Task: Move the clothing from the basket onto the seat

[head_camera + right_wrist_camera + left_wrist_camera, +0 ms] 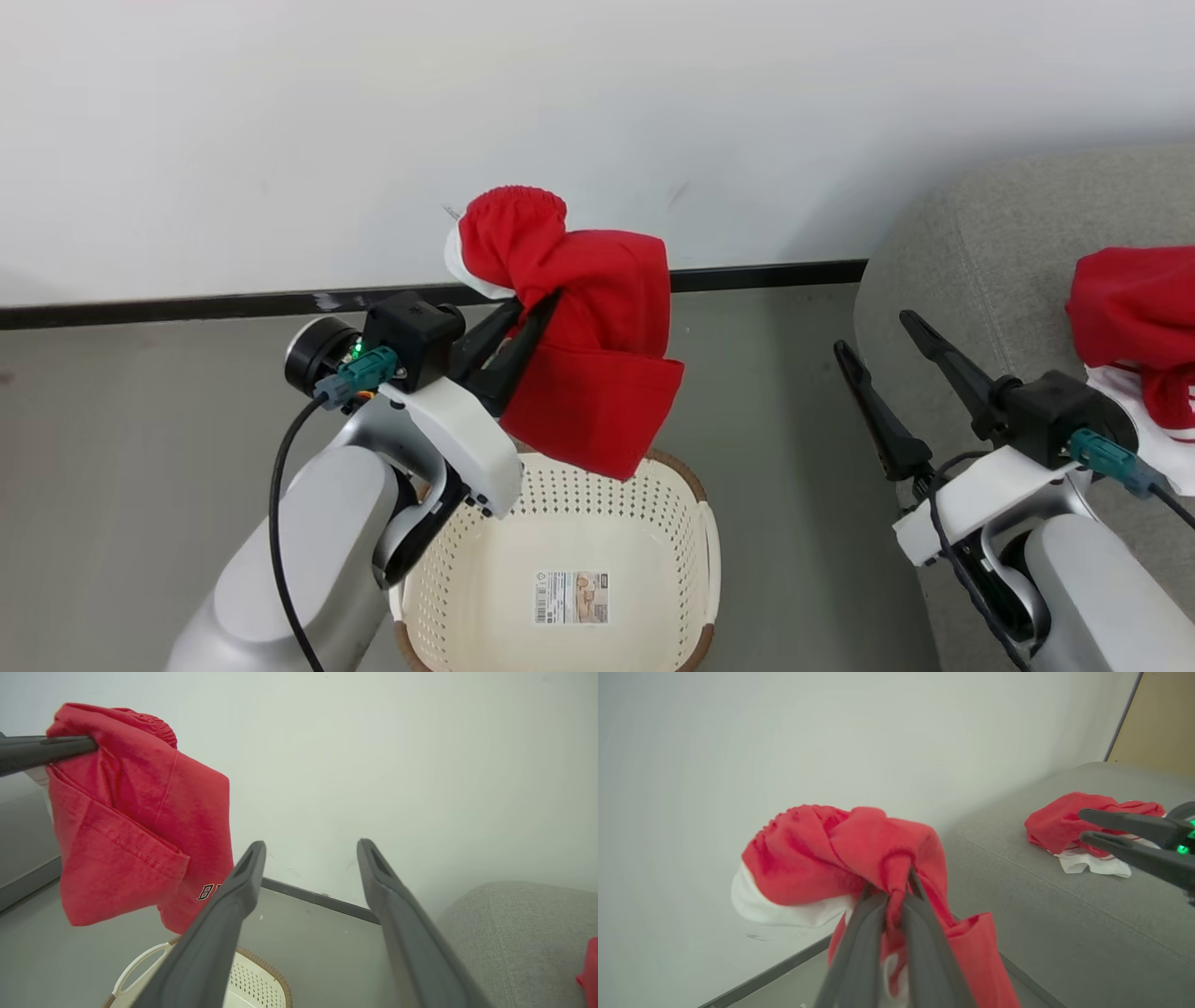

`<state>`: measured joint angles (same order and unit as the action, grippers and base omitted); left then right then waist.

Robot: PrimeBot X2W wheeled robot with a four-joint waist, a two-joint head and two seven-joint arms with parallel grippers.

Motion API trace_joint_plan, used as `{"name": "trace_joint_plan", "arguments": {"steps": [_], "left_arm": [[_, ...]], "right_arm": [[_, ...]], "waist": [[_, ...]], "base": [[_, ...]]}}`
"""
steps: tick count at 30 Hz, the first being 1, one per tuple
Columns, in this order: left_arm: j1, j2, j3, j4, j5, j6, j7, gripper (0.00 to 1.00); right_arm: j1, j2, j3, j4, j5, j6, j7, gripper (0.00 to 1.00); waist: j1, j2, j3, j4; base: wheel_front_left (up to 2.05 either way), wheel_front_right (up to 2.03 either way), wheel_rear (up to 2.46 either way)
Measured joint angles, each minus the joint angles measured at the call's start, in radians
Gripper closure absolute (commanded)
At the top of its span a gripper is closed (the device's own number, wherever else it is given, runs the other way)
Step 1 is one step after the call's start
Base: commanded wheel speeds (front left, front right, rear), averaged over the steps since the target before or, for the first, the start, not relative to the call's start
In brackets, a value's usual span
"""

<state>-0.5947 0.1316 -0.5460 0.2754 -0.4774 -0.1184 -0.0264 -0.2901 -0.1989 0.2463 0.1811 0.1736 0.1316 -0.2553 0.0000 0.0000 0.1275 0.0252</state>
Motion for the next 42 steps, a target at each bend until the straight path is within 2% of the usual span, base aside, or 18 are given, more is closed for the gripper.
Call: {"name": "trace_joint_plan", "arguments": {"steps": [9,16,21,34,35,36,38,39,40,42], "left_arm": [[0.053,-0.007,-0.049,-0.086,-0.025,0.0,0.048,1.0],[0.075,-0.016,-0.08,-0.148,-0.042,0.0,0.079,1.0],[0.096,-0.028,-0.108,-0.203,-0.05,-0.001,0.109,1.0],[0.116,-0.032,-0.13,-0.289,-0.059,0.001,0.159,1.0],[0.116,-0.032,-0.131,-0.293,-0.06,0.002,0.159,1.0],[0.117,-0.032,-0.131,-0.296,-0.062,0.002,0.16,1.0],[0.118,-0.032,-0.13,-0.303,-0.07,0.003,0.166,1.0],[0.12,-0.032,-0.129,-0.305,-0.073,0.004,0.166,1.0],[0.122,-0.032,-0.128,-0.308,-0.075,0.01,0.166,1.0],[0.133,-0.031,-0.121,-0.313,-0.076,0.015,0.166,1.0]], "right_arm": [[-0.002,-0.13,0.141,0.068,0.106,0.0,0.0,0.0],[-0.015,-0.166,0.267,0.089,0.188,0.0,0.0,0.0],[-0.089,-0.207,0.373,0.095,0.244,0.0,0.0,0.0],[-0.239,-0.227,0.637,0.093,0.395,0.0,0.01,0.0],[-0.253,-0.228,0.661,0.09,0.406,0.0,0.01,0.22],[-0.264,-0.228,0.686,0.086,0.415,0.0,0.01,0.52],[-0.281,-0.228,0.729,0.08,0.43,0.0,0.01,0.69],[-0.289,-0.23,0.747,0.08,0.434,0.0,0.01,0.87],[-0.294,-0.233,0.756,0.079,0.435,0.0,0.01,1.0],[-0.31,-0.246,0.781,0.078,0.448,0.0,0.01,1.0]], "waist": [[0.0,0.0,-0.06,0.013],[0.0,0.0,-0.083,0.028],[0.0,0.0,-0.089,0.047],[0.0,0.0,-0.075,0.088],[0.0,0.0,-0.073,0.09],[0.0,0.0,-0.071,0.092],[0.0,0.0,-0.067,0.096],[0.0,0.0,-0.065,0.098],[0.0,0.0,-0.063,0.098],[0.0,0.0,-0.059,0.098]], "base": [[0.0,0.0,0.0],[0.0,0.0,0.0],[0.0,0.0,0.0],[0.0,0.0,0.0],[0.0,0.0,0.0],[0.0,0.0,0.0],[0.0,0.0,0.0],[0.0,0.0,0.0],[0.0,0.0,0.0],[0.0,0.0,0.0]]}}
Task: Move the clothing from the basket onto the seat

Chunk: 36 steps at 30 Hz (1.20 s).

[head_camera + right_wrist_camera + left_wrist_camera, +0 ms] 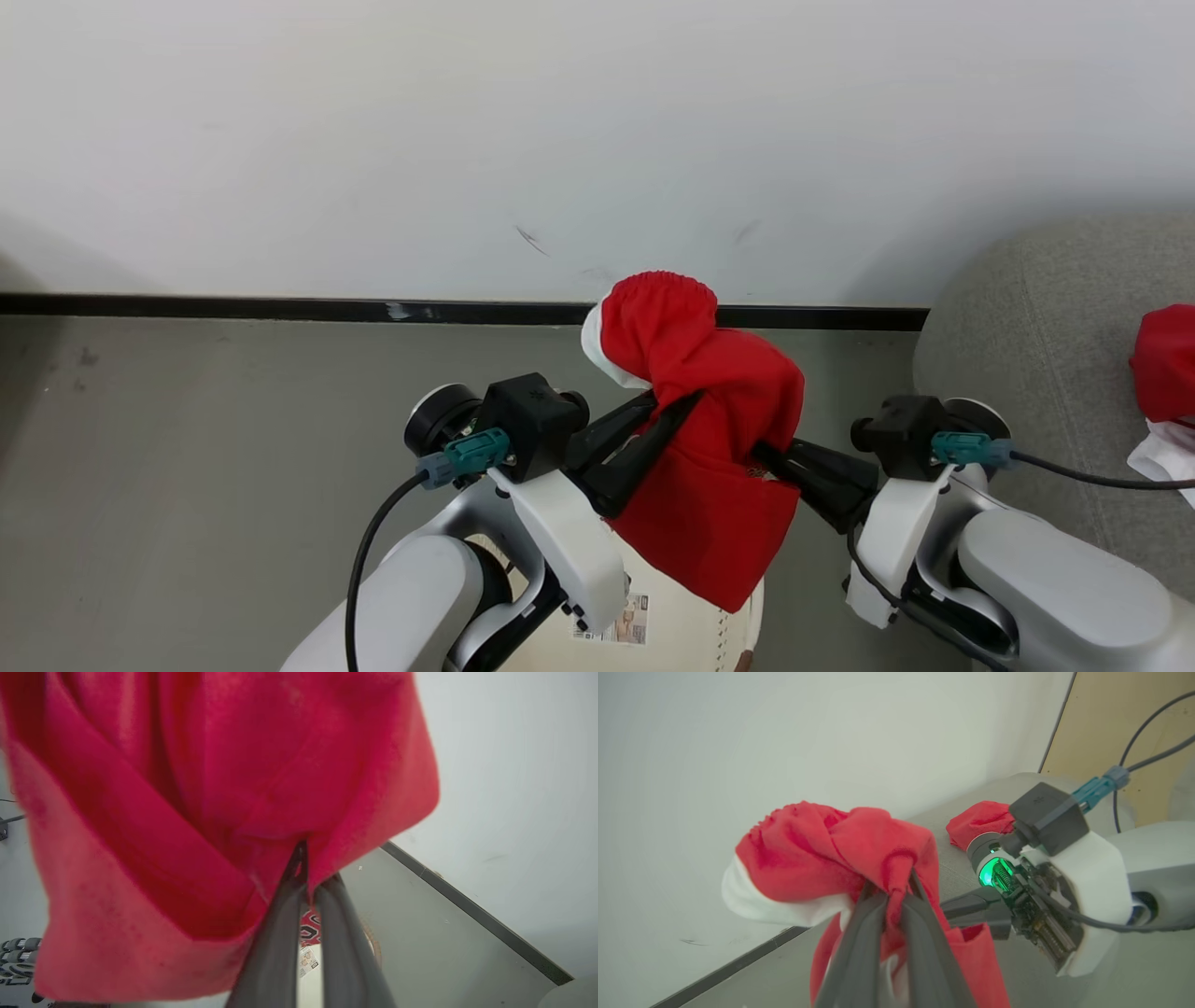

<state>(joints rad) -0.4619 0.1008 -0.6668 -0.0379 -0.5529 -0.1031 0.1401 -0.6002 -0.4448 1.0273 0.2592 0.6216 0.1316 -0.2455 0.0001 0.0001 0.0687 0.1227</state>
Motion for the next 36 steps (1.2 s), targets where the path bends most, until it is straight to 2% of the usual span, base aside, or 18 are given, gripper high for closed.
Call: {"name": "trace_joint_plan", "arguments": {"steps": [7,9,10,11,12,13,26,36], "left_arm": [[0.028,0.004,0.019,-0.004,-0.01,0.023,0.0,1.0],[0.037,0.003,0.031,-0.003,-0.012,0.032,-0.001,0.68],[0.043,0.003,0.034,-0.003,-0.015,0.034,-0.002,0.55],[0.048,0.002,0.038,-0.001,-0.019,0.037,-0.004,0.37],[0.052,0.001,0.043,0.0,-0.022,0.041,-0.012,0.05],[0.056,0.001,0.046,0.001,-0.027,0.044,-0.016,0.0],[0.087,-0.012,0.06,0.031,-0.027,0.057,-0.088,0.0],[0.111,-0.025,0.047,0.073,-0.026,0.057,-0.148,0.0]], "right_arm": [[-0.026,-0.045,-0.006,0.012,0.038,0.0,-0.002,1.0],[-0.026,-0.054,-0.026,0.018,0.049,0.0,-0.002,1.0],[-0.026,-0.058,-0.04,0.02,0.054,0.0,-0.002,1.0],[-0.026,-0.062,-0.055,0.024,0.063,0.0,-0.002,1.0],[-0.026,-0.066,-0.071,0.028,0.069,0.0,-0.003,1.0],[-0.026,-0.07,-0.089,0.031,0.072,0.0,-0.004,1.0],[-0.027,-0.133,-0.425,-0.029,0.069,0.0,-0.007,1.0],[0.131,-0.138,-0.642,-0.088,0.023,0.0,-0.007,1.0]], "waist": [[0.0,0.0,0.01,-0.018],[0.0,-0.0001,0.012,-0.025],[0.0,0.0,0.013,-0.03],[0.0,0.0,0.014,-0.034],[0.0,0.0,0.014,-0.039],[0.0,0.0,0.015,-0.043],[-0.0001,0.0,0.013,-0.116],[0.0,0.0,0.001,-0.176]], "base": [[0.0,0.0,0.0],[0.0,0.0,0.0],[0.0,0.0,0.0],[0.0,0.0,0.0],[0.0,0.0,0.0],[0.0,0.0,0.0],[0.0,0.0,0.0],[0.0,0.0,0.0]]}}
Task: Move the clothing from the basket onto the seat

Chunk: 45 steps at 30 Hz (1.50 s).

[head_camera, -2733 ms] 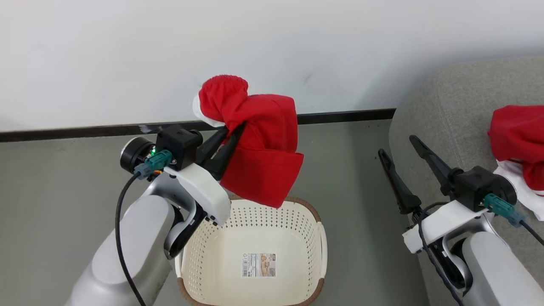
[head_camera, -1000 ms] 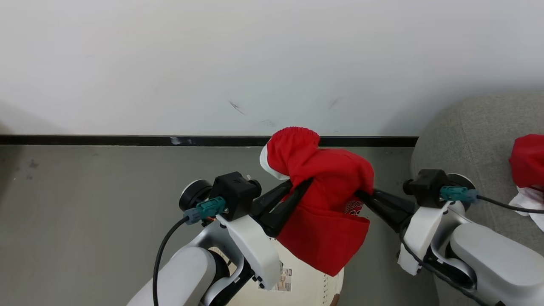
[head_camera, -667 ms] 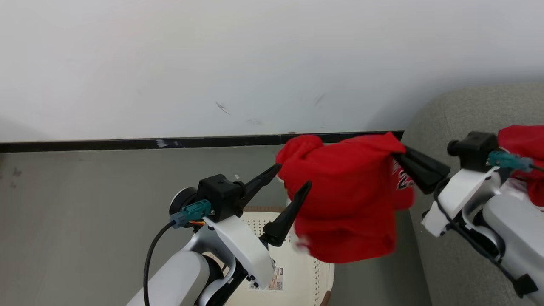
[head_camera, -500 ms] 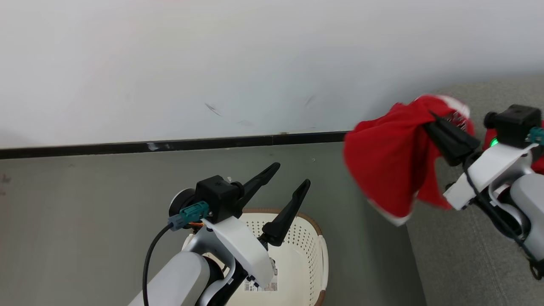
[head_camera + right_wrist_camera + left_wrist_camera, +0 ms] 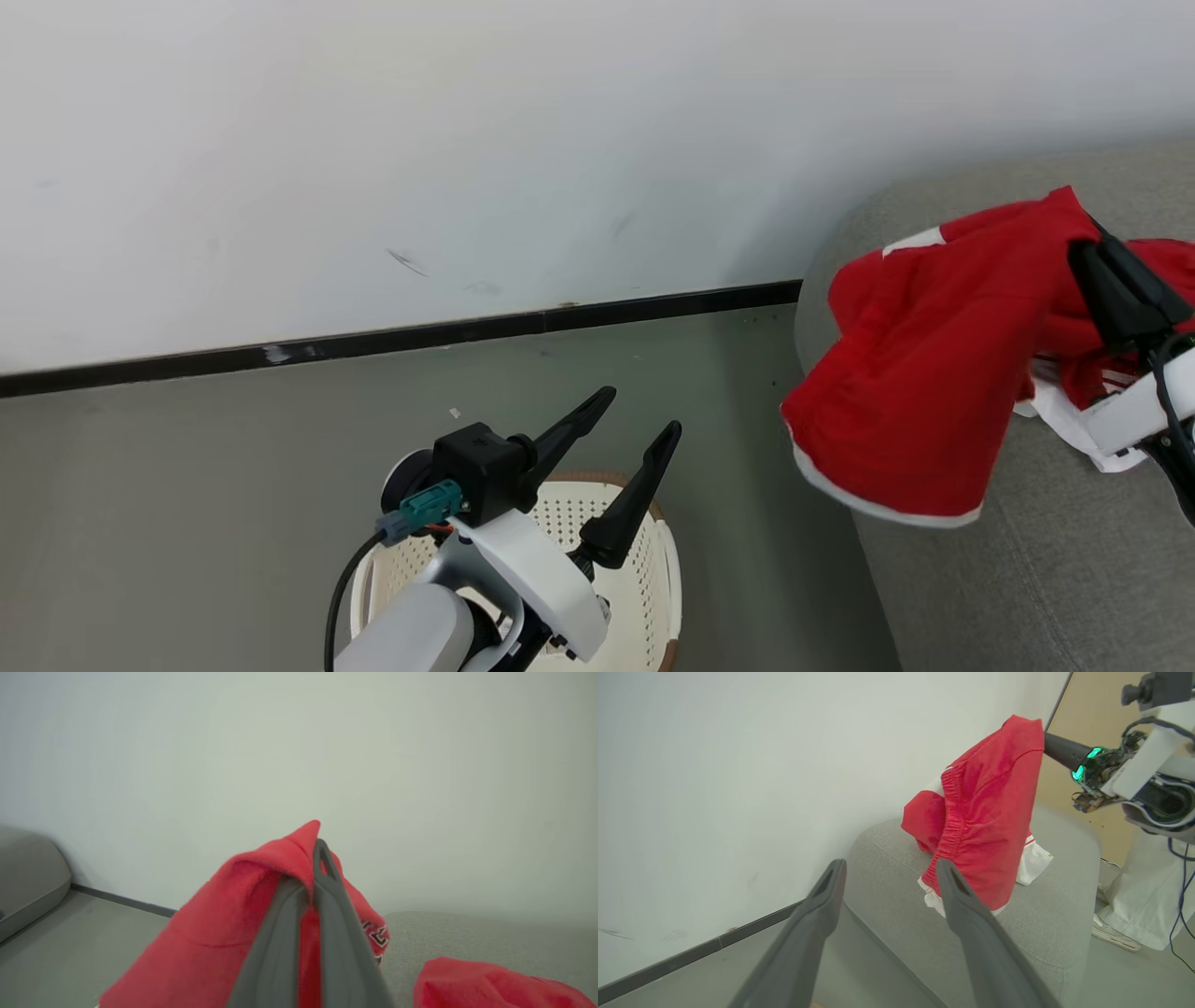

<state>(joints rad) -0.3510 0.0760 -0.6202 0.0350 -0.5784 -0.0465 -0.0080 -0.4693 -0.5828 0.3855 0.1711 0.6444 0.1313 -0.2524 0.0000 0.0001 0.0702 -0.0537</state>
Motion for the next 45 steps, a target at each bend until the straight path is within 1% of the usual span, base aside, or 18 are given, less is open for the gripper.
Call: {"name": "trace_joint_plan", "arguments": {"steps": [14,19,25,30,32,36,40,45], "left_arm": [[0.02,-0.006,-0.021,0.051,0.009,0.0,-0.052,0.0],[0.035,-0.008,-0.025,0.065,0.009,0.0,-0.065,0.0],[0.035,-0.009,-0.025,0.072,0.009,0.0,-0.082,0.0],[0.036,-0.01,-0.029,0.075,0.011,0.003,-0.087,0.0],[0.036,-0.011,-0.03,0.075,0.015,0.009,-0.09,0.0],[0.035,-0.011,-0.03,0.073,0.022,0.019,-0.09,0.0],[0.035,-0.009,-0.028,0.062,0.031,0.027,-0.09,0.0],[0.034,-0.003,-0.025,0.041,0.044,0.035,-0.089,0.0]], "right_arm": [[0.24,0.065,-0.146,-0.08,-0.075,0.0,0.0,1.0],[0.299,0.086,-0.175,-0.114,-0.092,0.0,0.0,1.0],[0.33,0.112,-0.177,-0.141,-0.113,0.0,0.0,1.0],[0.334,0.113,-0.154,-0.141,-0.128,0.0,0.0,1.0],[0.319,0.113,-0.136,-0.137,-0.128,0.0,0.0,1.0],[0.191,0.113,-0.139,-0.111,-0.111,0.0,0.0,1.0],[0.066,0.109,-0.18,-0.062,-0.086,0.0,0.002,1.0],[-0.093,0.093,-0.255,0.012,-0.071,0.0,0.026,1.0]], "waist": [[0.0,0.0,-0.02,-0.088],[0.0,0.0,-0.026,-0.12],[0.0,0.0,-0.029,-0.153],[0.0,0.0,-0.027,-0.169],[0.0,0.0,-0.022,-0.174],[0.0,0.0,-0.005,-0.178],[0.0,0.0,0.013,-0.175],[0.0,0.0,0.038,-0.166]], "base": [[0.0,0.0,0.0],[0.0,0.0,0.0],[0.0,0.0,0.0],[0.0,0.0,0.0],[0.0,0.0,0.0],[0.0,0.0,0.0],[0.0,0.0,0.0],[0.0,0.0,0.0]]}}
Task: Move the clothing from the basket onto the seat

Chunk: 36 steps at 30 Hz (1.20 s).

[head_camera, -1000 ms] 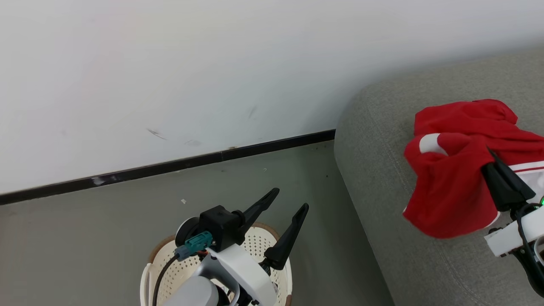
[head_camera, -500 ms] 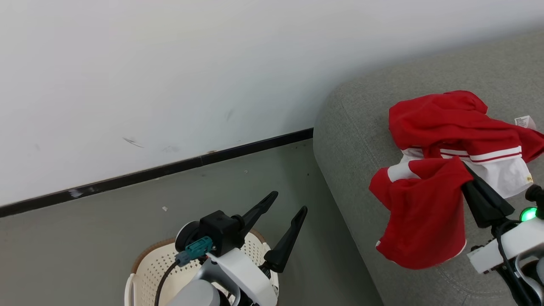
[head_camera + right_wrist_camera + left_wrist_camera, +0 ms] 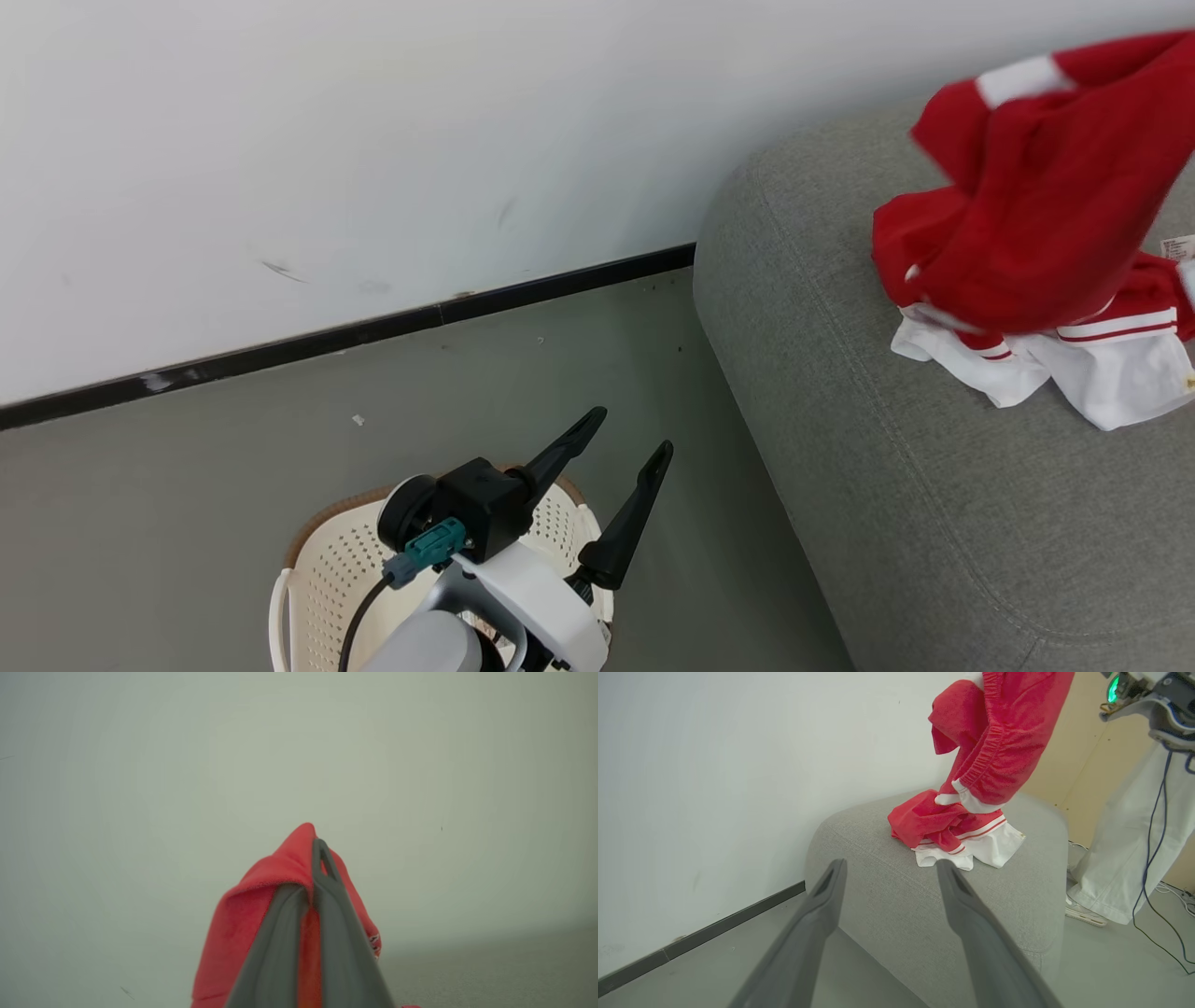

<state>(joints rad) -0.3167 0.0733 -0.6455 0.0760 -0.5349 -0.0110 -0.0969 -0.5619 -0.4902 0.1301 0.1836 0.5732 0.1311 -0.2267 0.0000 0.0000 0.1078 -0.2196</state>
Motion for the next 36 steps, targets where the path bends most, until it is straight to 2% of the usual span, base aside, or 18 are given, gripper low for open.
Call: {"name": "trace_joint_plan", "arguments": {"steps": [8,13,19,23,30,36], "left_arm": [[-0.008,0.015,-0.009,-0.039,0.032,0.009,0.025,0.0],[-0.035,0.02,-0.021,-0.07,0.045,0.009,0.043,0.0],[-0.054,0.022,-0.037,-0.104,0.054,0.009,0.062,0.0],[-0.072,0.023,-0.044,-0.126,0.073,0.009,0.074,0.0],[-0.097,0.024,-0.049,-0.146,0.09,0.009,0.088,0.0],[-0.125,0.025,-0.049,-0.157,0.099,0.009,0.096,0.0]], "right_arm": [[-0.188,-0.064,-0.161,0.16,-0.017,0.0,0.017,1.0],[-0.206,-0.088,-0.195,0.259,-0.065,0.0,0.022,1.0],[-0.204,-0.086,-0.226,0.378,-0.103,0.0,0.024,1.0],[-0.195,-0.058,-0.219,0.437,-0.132,0.0,0.02,1.0],[-0.121,0.045,-0.184,0.516,-0.148,0.0,0.005,1.0],[-0.098,0.086,-0.174,0.571,-0.181,0.0,-0.012,1.0]], "waist": [[0.0,0.0,0.046,0.02],[0.0,0.0,0.08,0.032],[0.0,0.0,0.123,0.047],[0.0,0.0,0.155,0.056],[0.0,0.0,0.209,0.067],[0.0,0.0,0.251,0.071]], "base": [[0.0,0.0,0.0],[0.0,0.0,0.0],[0.0,0.0,0.0],[0.0,0.0,0.0],[0.0,0.0,0.0],[0.0,0.0,0.0]]}}
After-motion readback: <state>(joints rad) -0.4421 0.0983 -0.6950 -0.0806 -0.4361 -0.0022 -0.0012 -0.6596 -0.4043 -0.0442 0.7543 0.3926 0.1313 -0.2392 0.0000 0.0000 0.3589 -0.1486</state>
